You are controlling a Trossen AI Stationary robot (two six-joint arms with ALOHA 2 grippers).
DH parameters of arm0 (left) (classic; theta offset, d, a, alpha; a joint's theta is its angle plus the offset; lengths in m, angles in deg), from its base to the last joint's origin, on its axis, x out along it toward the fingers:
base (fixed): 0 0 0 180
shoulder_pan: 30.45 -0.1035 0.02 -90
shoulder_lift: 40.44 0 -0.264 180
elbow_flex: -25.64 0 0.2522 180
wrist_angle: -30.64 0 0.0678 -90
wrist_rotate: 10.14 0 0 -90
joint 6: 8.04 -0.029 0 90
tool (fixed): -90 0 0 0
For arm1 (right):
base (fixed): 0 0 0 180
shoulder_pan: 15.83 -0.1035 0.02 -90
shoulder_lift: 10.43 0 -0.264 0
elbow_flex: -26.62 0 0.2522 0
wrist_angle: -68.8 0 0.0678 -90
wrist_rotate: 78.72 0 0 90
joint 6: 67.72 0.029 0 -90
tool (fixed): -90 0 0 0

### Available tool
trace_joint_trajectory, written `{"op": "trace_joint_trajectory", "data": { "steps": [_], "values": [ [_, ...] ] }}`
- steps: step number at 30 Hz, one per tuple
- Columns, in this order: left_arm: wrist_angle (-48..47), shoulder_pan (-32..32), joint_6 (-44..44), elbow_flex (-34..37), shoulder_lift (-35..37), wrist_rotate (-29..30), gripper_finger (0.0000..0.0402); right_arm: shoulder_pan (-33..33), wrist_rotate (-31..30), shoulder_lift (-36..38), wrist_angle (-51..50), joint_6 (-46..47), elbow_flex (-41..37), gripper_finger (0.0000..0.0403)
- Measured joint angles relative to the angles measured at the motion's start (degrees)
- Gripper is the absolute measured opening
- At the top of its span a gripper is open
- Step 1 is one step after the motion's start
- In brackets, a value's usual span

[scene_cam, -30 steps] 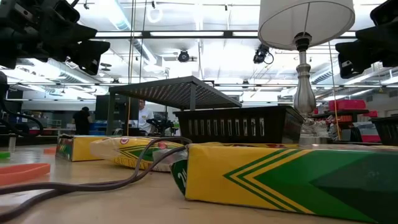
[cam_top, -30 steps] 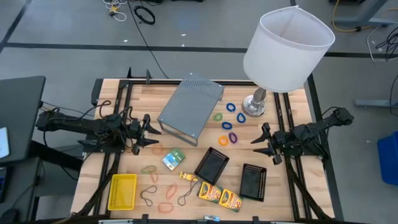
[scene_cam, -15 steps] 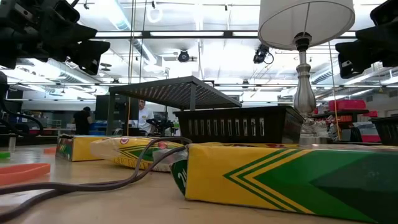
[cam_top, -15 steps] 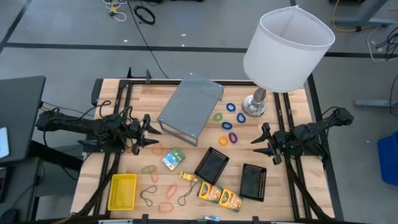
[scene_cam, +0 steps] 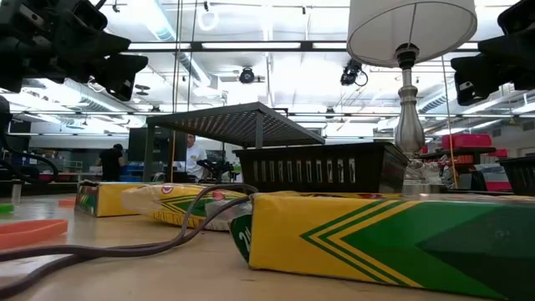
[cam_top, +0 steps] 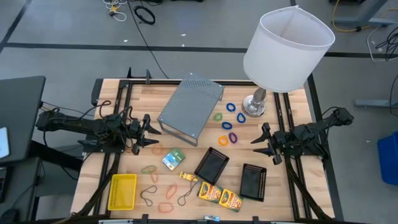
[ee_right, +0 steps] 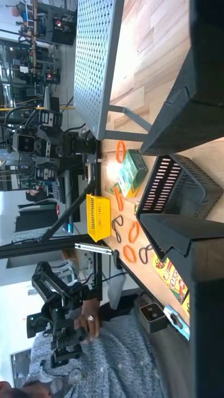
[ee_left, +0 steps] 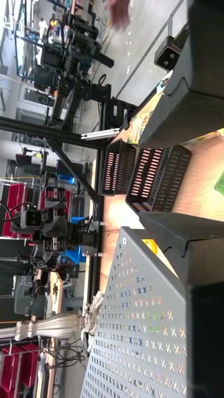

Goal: Pick & Place Office Desk Supplies

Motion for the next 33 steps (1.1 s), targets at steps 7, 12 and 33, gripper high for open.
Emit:
{"op": "trace_joint_trajectory", "data": {
  "steps": [7,12,33],
  "values": [
    [0.1,0.0,-0.2,0.0,0.0,0.0,0.0182,0.0,0.0,0.0,0.0,0.0,0.0,0.0172],
    [0.1,0.0,-0.4,0.0,0.0,0.0,0.0182,0.0,-0.3,0.0,0.0,-0.6,0.0,0.0172],
    [1.1,0.0,2.2,0.0,0.0,0.8,0.0182,0.0,-1.3,0.0,20.4,-3.0,0.0,0.0172]
  ]
}}
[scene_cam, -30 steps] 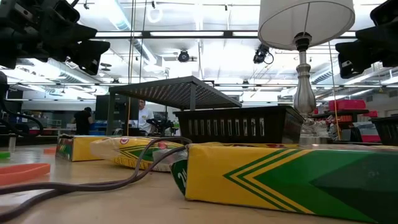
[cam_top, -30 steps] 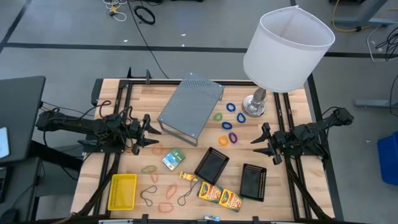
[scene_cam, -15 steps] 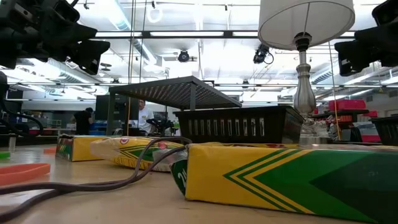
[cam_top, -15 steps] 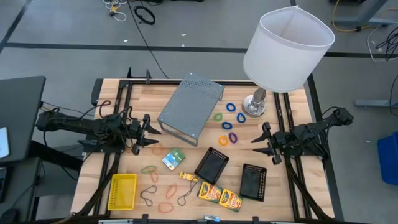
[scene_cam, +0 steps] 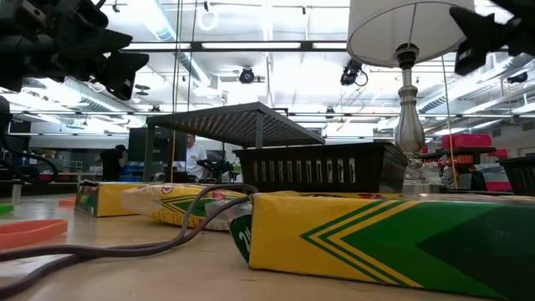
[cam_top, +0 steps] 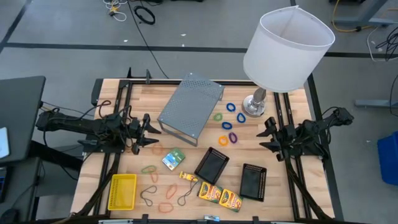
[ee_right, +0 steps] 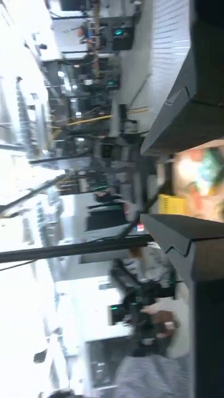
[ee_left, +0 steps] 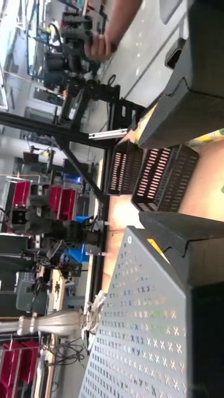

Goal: Pick & Place Office Desk Supplies
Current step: Put the purple spring keychain into the left black bin

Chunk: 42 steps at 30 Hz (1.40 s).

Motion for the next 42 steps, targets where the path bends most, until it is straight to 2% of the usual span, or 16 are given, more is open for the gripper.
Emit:
{"op": "trace_joint_trajectory", "data": {
  "steps": [9,17,22,24,29,32,38,42],
  "values": [
    [-1.0,0.0,-2.4,0.0,-2.0,5.4,0.0182,0.0,12.8,0.0,11.0,0.1,0.0,0.0172],
    [0.0,0.0,-2.7,0.0,-2.9,5.9,0.0182,0.0,25.4,0.0,7.6,2.1,0.0,0.0172],
    [-0.1,0.0,-2.6,0.0,-2.9,6.7,0.0182,0.0,25.9,0.0,1.5,6.2,0.0,0.0172],
    [-0.1,0.0,-2.5,0.0,-2.9,6.7,0.0182,-0.1,22.4,-0.1,-1.9,6.9,0.0,0.0172],
    [-0.4,0.0,-2.0,0.0,-2.9,6.7,0.0182,0.0,0.2,-3.9,-11.3,7.7,0.0,0.0172],
    [-0.5,0.0,-1.7,0.0,-3.1,6.7,0.0182,1.0,-8.2,-8.2,-10.7,4.9,0.0,0.0172],
    [-0.9,0.0,-2.0,0.0,-4.9,6.7,0.0182,6.5,-11.9,-18.9,-9.5,8.5,1.7,0.0172],
    [-0.9,0.0,-1.9,0.0,-7.3,7.6,0.0182,9.4,-13.1,-30.1,-10.7,5.4,4.5,0.0185]
  ]
}}
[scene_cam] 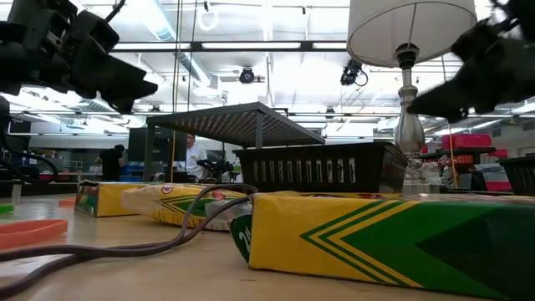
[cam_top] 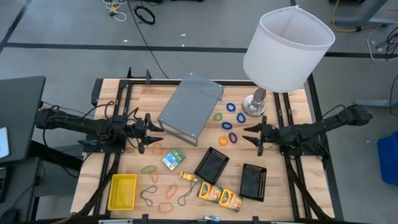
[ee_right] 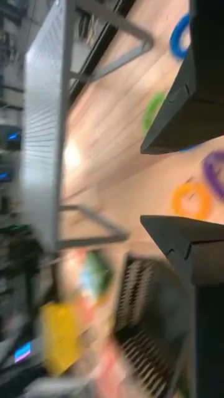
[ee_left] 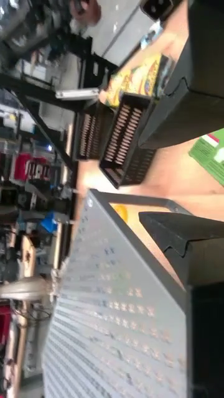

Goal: Pick & Place Office Desk Supplies
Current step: Put the purple spring keychain into the left black bin

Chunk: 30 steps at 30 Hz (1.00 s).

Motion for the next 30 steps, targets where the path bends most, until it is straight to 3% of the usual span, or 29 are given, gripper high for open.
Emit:
{"op": "trace_joint_trajectory", "data": {
  "steps": [7,12,16,21,30],
  "values": [
    [0.2,0.0,4.8,0.0,-4.0,6.3,0.0232,4.0,0.6,-21.1,-3.6,-4.1,13.1,0.0219],
    [2.2,0.0,3.4,0.0,-5.9,9.8,0.0291,6.1,5.9,-35.8,-22.7,-4.9,27.4,0.0222],
    [4.3,0.0,-0.7,0.0,-6.3,10.6,0.0302,6.4,10.3,-45.2,-35.7,-6.5,36.4,0.0222],
    [4.7,0.0,-2.4,0.0,-6.3,10.6,0.0299,6.4,13.8,-50.3,-46.2,-7.4,42.1,0.0222],
    [4.6,0.0,-3.2,0.0,-6.5,10.5,0.0294,6.6,14.8,-51.6,-45.0,-8.4,39.0,0.0211]
  ]
}}
